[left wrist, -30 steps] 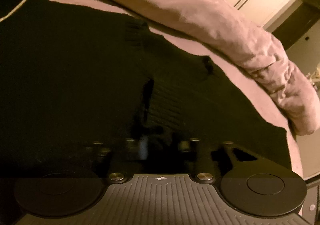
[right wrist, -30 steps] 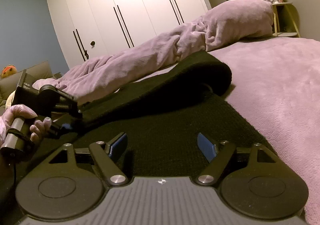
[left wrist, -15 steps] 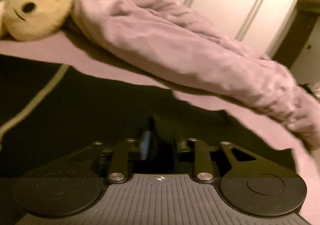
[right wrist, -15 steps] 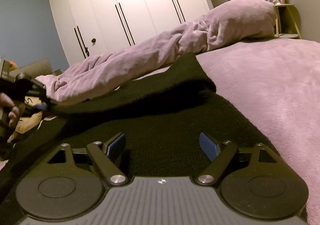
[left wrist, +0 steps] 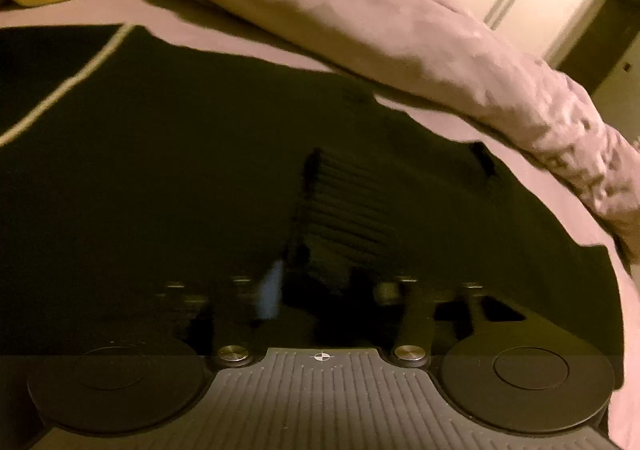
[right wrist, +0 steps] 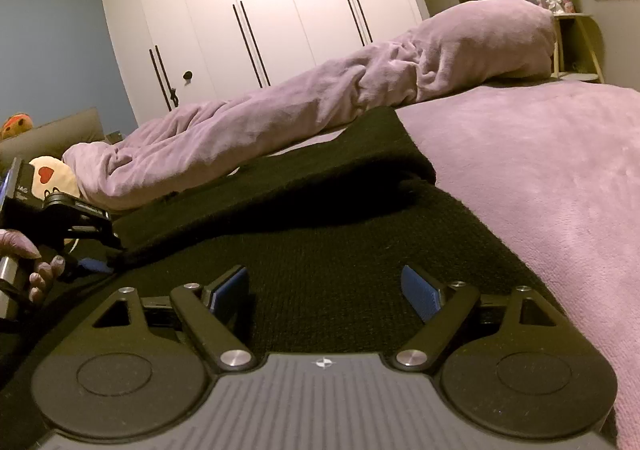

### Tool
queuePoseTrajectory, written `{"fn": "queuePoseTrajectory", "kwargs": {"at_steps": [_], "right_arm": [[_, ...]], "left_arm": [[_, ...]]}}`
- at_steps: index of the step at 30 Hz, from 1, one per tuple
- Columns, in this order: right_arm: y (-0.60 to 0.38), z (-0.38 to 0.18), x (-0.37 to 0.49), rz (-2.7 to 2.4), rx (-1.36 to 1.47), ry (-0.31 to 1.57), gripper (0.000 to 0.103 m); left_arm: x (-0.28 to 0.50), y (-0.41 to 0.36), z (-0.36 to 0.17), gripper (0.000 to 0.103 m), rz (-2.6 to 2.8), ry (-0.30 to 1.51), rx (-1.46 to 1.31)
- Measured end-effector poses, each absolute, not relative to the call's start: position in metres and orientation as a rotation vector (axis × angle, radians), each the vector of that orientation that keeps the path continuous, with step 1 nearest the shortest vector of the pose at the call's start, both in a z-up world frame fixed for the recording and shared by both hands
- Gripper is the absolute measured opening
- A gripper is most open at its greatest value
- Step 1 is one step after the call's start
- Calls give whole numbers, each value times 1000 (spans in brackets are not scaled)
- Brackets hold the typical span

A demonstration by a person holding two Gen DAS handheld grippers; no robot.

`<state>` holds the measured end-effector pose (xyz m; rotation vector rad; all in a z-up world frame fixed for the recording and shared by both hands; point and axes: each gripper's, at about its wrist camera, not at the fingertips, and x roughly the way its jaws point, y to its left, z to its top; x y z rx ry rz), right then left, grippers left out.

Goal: Fold small clothes

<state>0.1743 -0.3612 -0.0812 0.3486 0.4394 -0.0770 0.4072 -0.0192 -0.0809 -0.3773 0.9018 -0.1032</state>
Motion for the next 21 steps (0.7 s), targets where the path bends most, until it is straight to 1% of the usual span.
{"fn": "queuePoseTrajectory", "kwargs": {"at_steps": [1,2,7,9,10,11,12,13,14,15,16,21], "right_arm": [[-361,-81,175,-78,346,441,84],[-360,-81,175,-79,342,442,84],[-358,-81,177,-86,326,451,85],[-358,-81,177,-87,322,452,85],[-357,-81,177,-88,320,453,85],[-357,-81,177,-89,318,454,85],[-357,-82,177,-89,316,455,85],[-357,-82,177,-90,315,456,85],[-357,-82,176,-90,314,457,85],[-357,-82,176,-91,311,458,85],[-357,-82,176,-90,310,459,86],[-356,-81,177,-90,296,466,87]], "left_arm": [[407,-22,-80,21,-89,895,-366],[407,-22,-78,17,-90,879,-361],[399,-12,-70,16,-54,818,-368],[399,-5,-71,17,-52,817,-376],[398,-2,-71,22,-47,825,-364],[397,1,-71,23,-40,836,-356],[394,6,-70,34,-40,839,-355],[388,16,-67,56,-48,827,-359],[382,26,-63,65,-41,813,-358],[374,40,-59,81,-25,789,-353],[366,56,-54,90,-2,763,-348],[335,178,-34,95,234,671,-375]]}}
